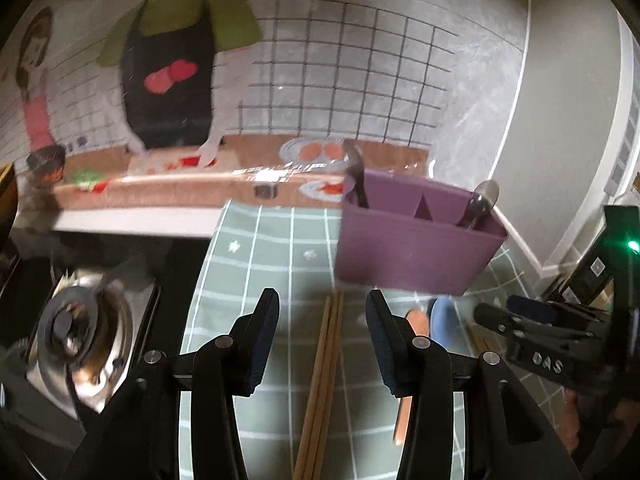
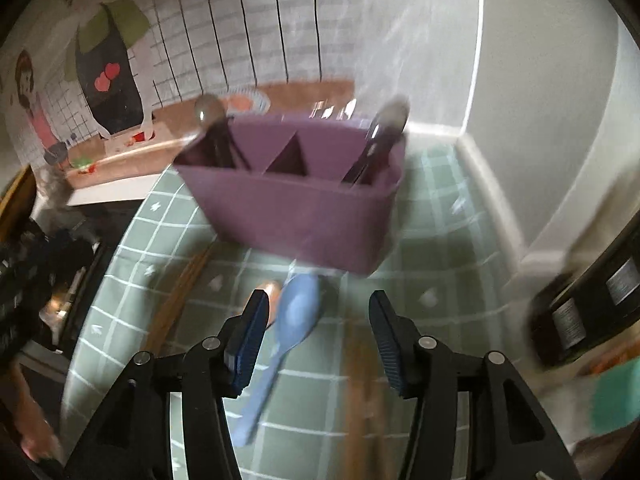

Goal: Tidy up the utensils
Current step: 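Grasp the light-blue spoon with the right tool while the left tool grasps the wooden spoon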

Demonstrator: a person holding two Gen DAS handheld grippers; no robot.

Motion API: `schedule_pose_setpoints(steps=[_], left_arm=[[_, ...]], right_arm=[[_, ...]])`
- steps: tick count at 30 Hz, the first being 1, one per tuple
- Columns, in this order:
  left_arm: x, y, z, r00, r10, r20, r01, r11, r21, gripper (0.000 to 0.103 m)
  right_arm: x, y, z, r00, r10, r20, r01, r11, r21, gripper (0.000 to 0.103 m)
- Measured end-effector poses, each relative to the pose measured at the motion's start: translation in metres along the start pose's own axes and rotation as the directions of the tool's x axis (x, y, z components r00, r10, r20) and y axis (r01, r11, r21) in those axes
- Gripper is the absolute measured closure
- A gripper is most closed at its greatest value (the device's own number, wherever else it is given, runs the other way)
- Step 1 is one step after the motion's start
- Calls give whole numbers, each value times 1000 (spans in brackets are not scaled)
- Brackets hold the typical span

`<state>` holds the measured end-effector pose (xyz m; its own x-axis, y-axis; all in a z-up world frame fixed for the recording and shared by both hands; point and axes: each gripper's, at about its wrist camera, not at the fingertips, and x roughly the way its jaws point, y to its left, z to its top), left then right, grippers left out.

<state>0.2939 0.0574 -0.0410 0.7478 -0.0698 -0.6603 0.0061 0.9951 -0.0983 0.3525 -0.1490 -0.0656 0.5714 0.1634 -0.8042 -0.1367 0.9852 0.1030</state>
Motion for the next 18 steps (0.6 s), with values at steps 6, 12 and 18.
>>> schedule_pose_setpoints(steps=[6, 12, 18], left_arm=[[-7, 15, -30, 999, -9, -47, 6, 998, -69, 57], [-9, 17, -49, 997, 12, -75, -17, 997, -78, 57], [-15, 15, -52, 997, 33, -69, -37, 998, -58, 57]], right_arm=[[30, 9, -17, 998, -7, -57, 9, 1000, 30, 53], [56, 15, -20, 995, -64, -73, 64, 998, 7, 54], [74, 8, -12, 995, -43, -96, 49, 996, 68, 54]])
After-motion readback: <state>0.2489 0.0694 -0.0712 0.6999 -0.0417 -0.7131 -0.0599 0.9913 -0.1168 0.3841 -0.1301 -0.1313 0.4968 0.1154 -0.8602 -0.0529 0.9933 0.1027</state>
